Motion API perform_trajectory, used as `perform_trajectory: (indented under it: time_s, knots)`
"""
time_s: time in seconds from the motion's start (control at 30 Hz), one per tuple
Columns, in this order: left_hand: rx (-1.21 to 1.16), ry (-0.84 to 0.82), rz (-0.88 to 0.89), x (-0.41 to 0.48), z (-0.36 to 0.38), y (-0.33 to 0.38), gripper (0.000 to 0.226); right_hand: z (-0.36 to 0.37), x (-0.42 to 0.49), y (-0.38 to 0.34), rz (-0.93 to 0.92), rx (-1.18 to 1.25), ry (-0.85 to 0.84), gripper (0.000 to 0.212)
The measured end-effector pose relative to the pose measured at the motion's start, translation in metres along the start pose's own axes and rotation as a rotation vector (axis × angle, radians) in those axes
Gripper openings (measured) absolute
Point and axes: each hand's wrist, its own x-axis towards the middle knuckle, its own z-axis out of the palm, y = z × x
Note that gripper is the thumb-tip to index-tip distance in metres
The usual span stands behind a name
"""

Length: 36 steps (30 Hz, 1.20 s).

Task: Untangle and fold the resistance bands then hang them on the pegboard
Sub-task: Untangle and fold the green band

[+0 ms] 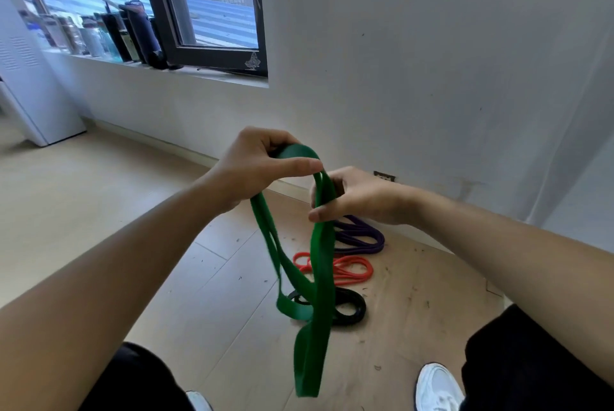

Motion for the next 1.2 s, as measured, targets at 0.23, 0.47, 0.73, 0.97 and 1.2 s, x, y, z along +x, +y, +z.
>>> perform_trajectory:
  time_s: [0.23,0.47,0.73,0.97,1.2]
  knots:
    - [-0.036,-0.048,-0.115,-0.001,-0.022,-0.018,0.041,-0.021,-0.004,-0.01,-0.046,0.179,0.172,0.034]
    - [0.021,-0.301,-0.152,-0.004,-0.011,-0.022,0.048,-0.018,-0.007,-0.028,-0.192,0.104,0.337,0.042]
    - [-0.068,-0.218,-0.05,0.0,0.004,-0.004,0.025,-0.025,-0.006,-0.016,-0.074,0.103,0.109,0.045]
    - [-0.263,-0.056,-0.077,0.003,0.003,-0.011,0.025,-0.027,-0.004,0.031,0.096,-0.015,-0.128,0.027]
    - [-0.329,0.154,-0.046,0.005,-0.004,-0.011,0.028,-0.004,0.014,0.061,0.237,-0.281,-0.139,0.017]
